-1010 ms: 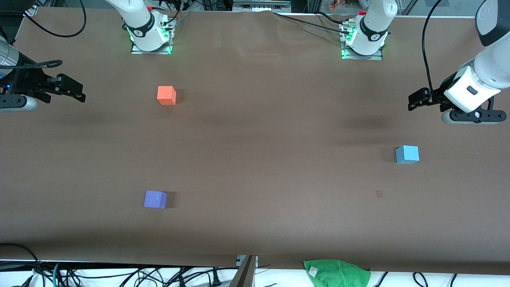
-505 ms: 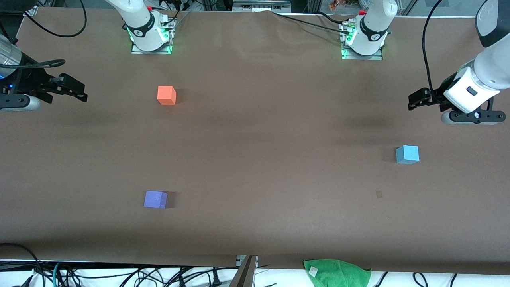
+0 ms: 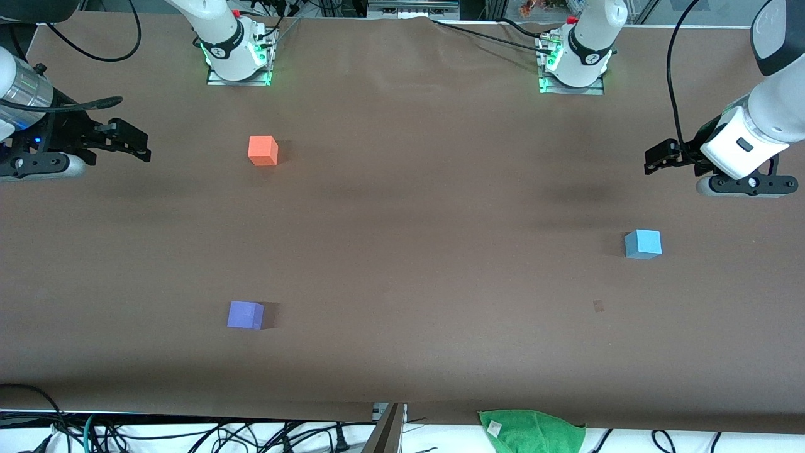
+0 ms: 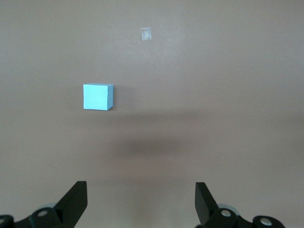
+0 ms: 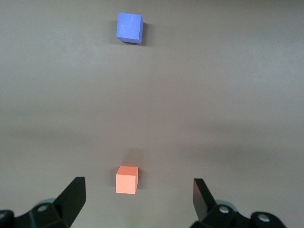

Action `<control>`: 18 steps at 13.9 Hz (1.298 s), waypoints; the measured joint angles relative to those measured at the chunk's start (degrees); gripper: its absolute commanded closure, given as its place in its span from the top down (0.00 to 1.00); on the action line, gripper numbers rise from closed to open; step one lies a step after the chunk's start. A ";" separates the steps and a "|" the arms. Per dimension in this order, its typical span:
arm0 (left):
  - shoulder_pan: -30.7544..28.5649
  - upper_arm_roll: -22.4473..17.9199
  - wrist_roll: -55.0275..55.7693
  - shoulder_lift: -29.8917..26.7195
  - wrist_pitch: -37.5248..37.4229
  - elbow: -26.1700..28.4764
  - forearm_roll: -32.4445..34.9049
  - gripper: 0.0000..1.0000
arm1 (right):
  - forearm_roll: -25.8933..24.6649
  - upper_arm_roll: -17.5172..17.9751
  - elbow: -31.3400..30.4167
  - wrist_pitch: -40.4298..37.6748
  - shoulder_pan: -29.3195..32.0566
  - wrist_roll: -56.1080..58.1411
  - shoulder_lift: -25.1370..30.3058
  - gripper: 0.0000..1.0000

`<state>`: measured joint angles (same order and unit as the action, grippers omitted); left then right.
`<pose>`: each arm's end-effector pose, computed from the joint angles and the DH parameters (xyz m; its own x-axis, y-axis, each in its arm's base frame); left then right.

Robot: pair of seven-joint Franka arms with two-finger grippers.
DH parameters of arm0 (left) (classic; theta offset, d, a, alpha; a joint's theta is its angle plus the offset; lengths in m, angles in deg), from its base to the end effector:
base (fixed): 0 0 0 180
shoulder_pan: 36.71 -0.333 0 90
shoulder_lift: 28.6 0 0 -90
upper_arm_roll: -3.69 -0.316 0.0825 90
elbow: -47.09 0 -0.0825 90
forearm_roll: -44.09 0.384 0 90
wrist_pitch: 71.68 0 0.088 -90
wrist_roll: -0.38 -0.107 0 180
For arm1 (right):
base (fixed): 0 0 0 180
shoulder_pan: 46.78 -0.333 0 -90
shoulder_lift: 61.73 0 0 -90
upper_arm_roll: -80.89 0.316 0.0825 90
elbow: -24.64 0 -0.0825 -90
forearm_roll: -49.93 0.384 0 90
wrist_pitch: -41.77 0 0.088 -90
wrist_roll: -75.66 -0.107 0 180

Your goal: Place blue block between orange and purple blocks

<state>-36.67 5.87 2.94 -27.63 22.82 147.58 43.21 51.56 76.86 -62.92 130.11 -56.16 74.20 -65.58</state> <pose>0.5545 -0.0229 0.5353 0.9925 0.0073 -0.1218 0.0087 -0.9999 0.0103 0.5686 0.0578 0.6043 0.9962 0.0684 -0.0540 0.0673 -0.9975 -0.0224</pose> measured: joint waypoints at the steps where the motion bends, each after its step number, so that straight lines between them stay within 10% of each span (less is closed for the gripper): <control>1: 0.00 0.00 0.00 0.14 0.00 0.00 0.00 1.00 | 0.00 0.02 0.11 -0.14 -0.02 0.00 0.18 1.00; 18: -3.30 -0.32 -1.91 8.87 -2.22 -9.30 0.12 1.00 | -1.36 0.96 1.28 3.45 -1.69 0.05 -0.28 1.00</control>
<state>-39.97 5.56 1.02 -18.76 20.60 138.28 43.34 50.20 77.82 -61.65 133.56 -57.85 74.25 -65.86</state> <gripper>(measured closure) 0.000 0.000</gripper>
